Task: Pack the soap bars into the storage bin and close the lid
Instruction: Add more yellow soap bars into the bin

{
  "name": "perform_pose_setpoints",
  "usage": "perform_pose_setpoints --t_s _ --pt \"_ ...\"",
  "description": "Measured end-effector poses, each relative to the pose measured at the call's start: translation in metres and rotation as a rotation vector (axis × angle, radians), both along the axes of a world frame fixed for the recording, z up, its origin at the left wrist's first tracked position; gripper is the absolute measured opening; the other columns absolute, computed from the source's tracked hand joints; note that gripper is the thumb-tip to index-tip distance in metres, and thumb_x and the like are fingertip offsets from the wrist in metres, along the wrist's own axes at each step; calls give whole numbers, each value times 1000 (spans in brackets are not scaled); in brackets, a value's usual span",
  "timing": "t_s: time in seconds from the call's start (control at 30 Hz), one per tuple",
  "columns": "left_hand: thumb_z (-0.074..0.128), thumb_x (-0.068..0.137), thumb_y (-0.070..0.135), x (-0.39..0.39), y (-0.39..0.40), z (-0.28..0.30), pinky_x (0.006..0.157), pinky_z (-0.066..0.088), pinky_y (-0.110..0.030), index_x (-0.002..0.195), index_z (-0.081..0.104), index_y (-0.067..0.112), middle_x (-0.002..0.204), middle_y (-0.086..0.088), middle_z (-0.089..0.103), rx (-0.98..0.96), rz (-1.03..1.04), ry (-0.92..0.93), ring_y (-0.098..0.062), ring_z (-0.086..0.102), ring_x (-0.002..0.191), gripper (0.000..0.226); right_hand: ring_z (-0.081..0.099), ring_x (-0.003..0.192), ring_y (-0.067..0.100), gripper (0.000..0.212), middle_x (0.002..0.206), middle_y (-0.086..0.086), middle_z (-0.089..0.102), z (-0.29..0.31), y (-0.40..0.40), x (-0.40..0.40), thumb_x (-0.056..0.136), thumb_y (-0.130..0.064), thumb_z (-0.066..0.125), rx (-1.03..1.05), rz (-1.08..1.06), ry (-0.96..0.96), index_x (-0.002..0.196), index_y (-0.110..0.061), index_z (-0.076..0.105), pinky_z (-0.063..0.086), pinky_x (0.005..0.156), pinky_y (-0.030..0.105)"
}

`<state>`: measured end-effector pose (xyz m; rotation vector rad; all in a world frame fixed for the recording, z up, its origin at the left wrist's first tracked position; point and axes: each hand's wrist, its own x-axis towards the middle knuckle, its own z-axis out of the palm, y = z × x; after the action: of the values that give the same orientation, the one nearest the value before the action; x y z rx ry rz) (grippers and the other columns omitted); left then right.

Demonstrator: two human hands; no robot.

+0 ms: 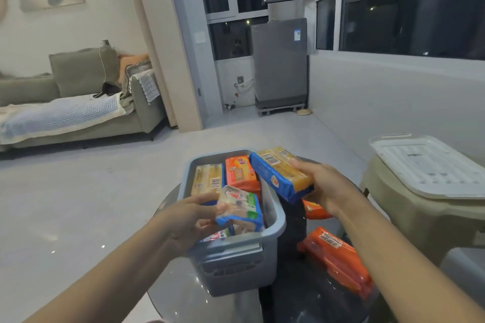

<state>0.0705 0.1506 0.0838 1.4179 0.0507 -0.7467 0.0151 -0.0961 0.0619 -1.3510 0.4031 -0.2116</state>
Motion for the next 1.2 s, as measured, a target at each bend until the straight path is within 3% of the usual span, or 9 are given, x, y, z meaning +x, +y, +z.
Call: perform_pose_setpoints --t_s 0.17,0.27,0.5,0.67,0.77,0.83,0.9,1.03,1.2 --pt "59 81 -15 7 -22 -10 46 57 -27 112 59 4 105 -20 68 111 -58 37 -29 70 80 37 68 66 16 34 71 3 74 -3 4 7 80 -36 66 -18 -26 34 100 -9 68 50 57 29" --pt "55 82 -17 15 -26 -16 48 57 -26 98 65 7 85 -15 76 179 -157 47 -24 74 67 30 68 67 16 35 74 5 73 -4 4 9 81 -37 65 -39 -31 41 100 -8 68 49 56 28" --pt "63 80 -9 29 -20 -19 59 58 -29 104 66 17 101 -11 75 380 -395 72 -23 72 84 36 68 55 10 33 66 1 73 -5 7 9 82 -39 64 -69 15 65 93 -8 69 47 47 21" --pt "74 79 19 37 -26 -24 66 53 -25 98 68 15 83 -5 71 571 -448 -162 -15 63 65 21 65 49 7 28 59 0 71 -6 12 10 81 -38 64 -55 12 60 84 -11 70 44 39 16" --pt "81 70 29 38 -33 -30 79 54 -26 84 58 29 84 7 66 781 -532 -381 -9 63 76 27 62 43 6 26 53 -2 68 -5 14 11 82 -39 63 -70 5 54 76 -14 69 41 35 13" --pt "83 66 33 38 -36 -32 69 50 -21 77 54 30 80 14 62 853 -560 -479 -4 60 76 31 61 43 6 27 53 -2 68 -5 15 13 82 -40 63 -88 1 56 77 -15 70 41 37 15" --pt "84 65 33 41 -38 -32 63 46 -19 73 55 30 75 16 62 847 -571 -486 -2 59 72 30 61 44 6 28 54 -3 68 -4 16 13 81 -42 62 -126 -3 74 79 -15 70 42 42 18" --pt "80 69 37 43 -35 -34 83 55 -31 79 60 27 75 7 69 774 -569 -403 -13 65 76 25 65 51 13 33 60 0 71 1 18 11 83 -43 61 -194 6 71 88 -13 70 44 50 22" --pt "62 85 45 43 -29 -34 62 52 -27 104 65 9 73 0 64 596 -333 -358 -13 59 62 41 65 53 6 25 63 -6 71 5 26 2 86 -40 58 -309 -14 35 93 -18 68 43 49 20"
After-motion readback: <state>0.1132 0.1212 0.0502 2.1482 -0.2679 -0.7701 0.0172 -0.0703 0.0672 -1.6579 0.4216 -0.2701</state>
